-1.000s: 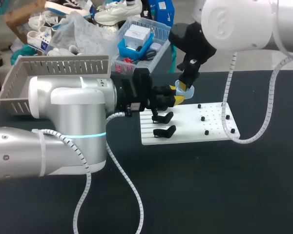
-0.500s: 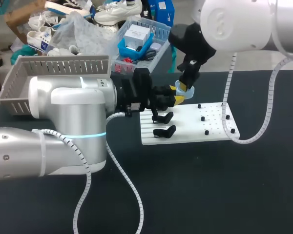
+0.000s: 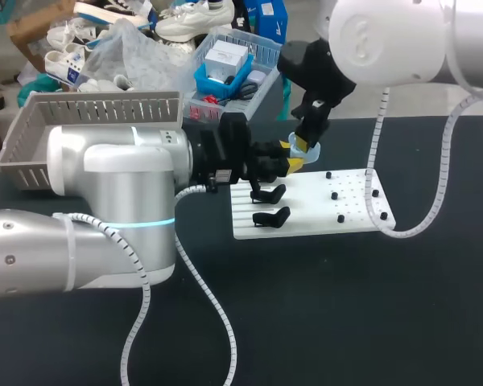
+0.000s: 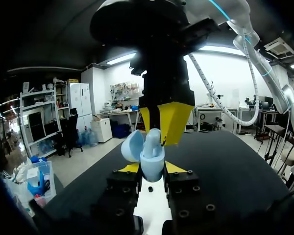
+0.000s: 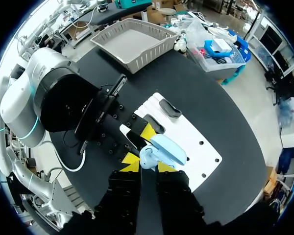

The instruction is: Pick up each earbud case from the left stands, insert the matching earbuds, close the lid, and place the case in the box.

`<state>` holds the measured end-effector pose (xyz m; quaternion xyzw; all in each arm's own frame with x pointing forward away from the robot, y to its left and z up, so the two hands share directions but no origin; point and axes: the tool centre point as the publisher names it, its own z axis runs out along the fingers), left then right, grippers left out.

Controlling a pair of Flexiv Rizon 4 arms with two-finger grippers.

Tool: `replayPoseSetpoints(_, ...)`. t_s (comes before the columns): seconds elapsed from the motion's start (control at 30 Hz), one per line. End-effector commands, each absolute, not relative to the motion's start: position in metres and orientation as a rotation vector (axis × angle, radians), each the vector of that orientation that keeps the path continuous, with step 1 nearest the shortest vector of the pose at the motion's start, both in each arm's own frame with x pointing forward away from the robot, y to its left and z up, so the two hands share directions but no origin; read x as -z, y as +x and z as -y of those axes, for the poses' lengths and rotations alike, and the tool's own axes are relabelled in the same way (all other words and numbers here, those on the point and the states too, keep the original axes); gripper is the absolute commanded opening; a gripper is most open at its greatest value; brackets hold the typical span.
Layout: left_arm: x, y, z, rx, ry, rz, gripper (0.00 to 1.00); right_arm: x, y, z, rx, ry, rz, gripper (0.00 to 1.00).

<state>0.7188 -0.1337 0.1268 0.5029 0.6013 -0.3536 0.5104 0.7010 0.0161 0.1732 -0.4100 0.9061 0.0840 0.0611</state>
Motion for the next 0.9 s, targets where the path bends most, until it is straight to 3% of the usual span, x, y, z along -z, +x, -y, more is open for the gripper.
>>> replayPoseSetpoints(0.03, -0.126, 0.719, 0.134, 0.85, 1.206, -1.445, 0.0, -0.174, 0.702, -0.017, -0.252, -1.237, -2.746, 0.05)
replayPoseSetpoints(0.1, -0.126, 0.719, 0.134, 0.85, 1.206, -1.445, 0.0, -0.174, 0.702, -0.017, -0.252, -1.238, -2.747, 0.12)
replayPoseSetpoints(0.27, -0.126, 0.719, 0.134, 0.85, 1.206, -1.445, 0.0, -0.175, 0.702, -0.017, -0.254, -1.237, -2.747, 0.13)
replayPoseSetpoints(0.4, -0.126, 0.719, 0.134, 0.85, 1.206, -1.445, 0.0, -0.175, 0.701, -0.017, -0.253, -1.232, -2.749, 0.25)
replayPoseSetpoints(0.5, -0.126, 0.719, 0.134, 0.85, 1.206, -1.445, 0.0, -0.175, 0.701, -0.017, -0.25, -1.231, -2.75, 0.28)
replayPoseSetpoints(0.9, -0.126, 0.719, 0.134, 0.85, 1.206, -1.445, 0.0, -0.192, 0.702, -0.012, -0.254, -1.196, -2.719, 0.27)
